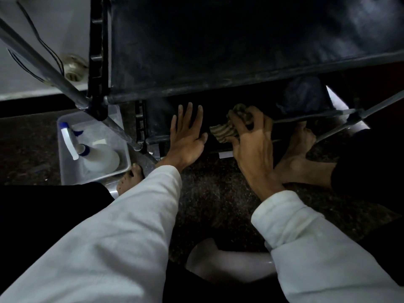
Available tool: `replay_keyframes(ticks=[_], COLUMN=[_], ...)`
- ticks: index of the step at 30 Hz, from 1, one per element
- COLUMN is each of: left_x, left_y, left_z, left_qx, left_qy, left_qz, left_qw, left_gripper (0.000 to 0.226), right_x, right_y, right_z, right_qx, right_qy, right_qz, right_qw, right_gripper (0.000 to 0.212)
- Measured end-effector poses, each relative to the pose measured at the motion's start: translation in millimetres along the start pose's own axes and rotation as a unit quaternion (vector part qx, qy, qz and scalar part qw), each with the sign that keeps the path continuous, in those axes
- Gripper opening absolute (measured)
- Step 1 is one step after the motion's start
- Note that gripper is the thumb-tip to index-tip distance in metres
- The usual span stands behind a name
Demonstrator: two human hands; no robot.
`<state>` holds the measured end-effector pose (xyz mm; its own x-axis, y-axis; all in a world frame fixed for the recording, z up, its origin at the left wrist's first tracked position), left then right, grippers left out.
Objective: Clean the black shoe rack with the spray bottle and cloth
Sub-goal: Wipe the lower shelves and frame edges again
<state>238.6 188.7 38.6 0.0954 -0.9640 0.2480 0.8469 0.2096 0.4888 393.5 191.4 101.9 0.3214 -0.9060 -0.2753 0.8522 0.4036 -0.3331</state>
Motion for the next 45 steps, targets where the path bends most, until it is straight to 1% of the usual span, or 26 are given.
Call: replay_keyframes(ticks=[2,4,7,9,12,15,18,19,21,23,25,28,30,32,34,36,38,40,43,45], left_x=[-1,0,1,2,3,4,5,5,5,4,4,4,4,4,5,5,7,9,8,8], left_y=[0,0,1,2,3,2,3,4,5,5,5,2,0,0,-1,-4,-7,-3,3,5], left_z=[0,-1,-3,-3,-4,-1,0,1,1,0,0,0,0,-1,-1,0,-1,0,3,3], left_qx=[0.005,0.005,-0.007,-0.019,-0.028,0.016,-0.003,-0.015,-0.019,-0.004,0.010,0.071,0.119,0.136,0.128,0.148,0.174,0.144,0.090,0.050], left_qy=[-0.003,-0.010,-0.030,-0.045,-0.062,-0.071,-0.060,-0.054,-0.049,-0.050,-0.054,-0.070,-0.083,-0.088,-0.082,-0.075,-0.075,-0.068,-0.056,-0.052], left_qz=[-0.002,-0.008,-0.025,-0.031,-0.031,-0.021,-0.024,-0.025,-0.027,-0.025,-0.019,-0.004,0.006,0.009,0.007,0.019,0.038,0.023,0.000,-0.005], left_qw=[1.000,1.000,0.999,0.998,0.997,0.997,0.998,0.998,0.998,0.998,0.998,0.995,0.989,0.987,0.988,0.986,0.981,0.987,0.994,0.997], left_gripper=[0.071,0.072,0.079,0.090,0.101,0.102,0.100,0.100,0.101,0.100,0.099,0.099,0.100,0.101,0.098,0.093,0.095,0.098,0.099,0.099], right_x=[3,2,-2,-3,-2,-2,-4,-4,-3,-1,1,2,2,1,-2,-5,-6,-5,-4,-1], right_y=[-1,-1,3,2,-17,-41,-35,-24,7,33,41,28,10,-13,-33,-50,-45,-27,18,49], right_z=[-10,-13,-8,-8,-14,-23,-21,-19,-9,3,4,0,-10,-21,-30,-38,-36,-20,0,11], right_qx=[-0.006,0.005,-0.011,-0.022,0.011,0.002,0.029,0.035,0.037,0.049,0.048,0.014,-0.016,-0.063,-0.112,-0.088,-0.040,-0.002,0.043,0.068], right_qy=[-0.017,-0.016,0.009,0.007,0.000,-0.015,-0.023,-0.030,-0.022,0.011,0.038,0.062,0.048,0.032,0.026,0.008,-0.017,0.011,0.047,0.064], right_qz=[0.004,0.013,0.020,0.026,0.047,0.087,0.125,0.120,0.083,0.043,0.024,0.028,0.042,0.043,0.023,0.054,0.086,0.120,0.089,0.053], right_qw=[1.000,1.000,1.000,0.999,0.999,0.996,0.992,0.992,0.996,0.998,0.998,0.998,0.998,0.997,0.993,0.995,0.995,0.993,0.994,0.994], right_gripper=[0.066,0.064,0.048,0.049,0.049,0.050,0.051,0.052,0.052,0.052,0.050,0.039,0.036,0.031,0.029,0.033,0.035,0.035,0.041,0.042])
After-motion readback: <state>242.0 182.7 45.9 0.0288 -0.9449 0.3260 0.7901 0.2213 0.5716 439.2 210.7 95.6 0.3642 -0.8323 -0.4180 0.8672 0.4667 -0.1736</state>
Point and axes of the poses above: each hand's wrist, its own x-axis away from the middle knuckle, its own z-axis out of the back of the hand, y = z × x, the point moved 10 cm from there along -x, towards the middle knuckle, and after that the axes turned 5 degrees about z, right-handed, at the moved point
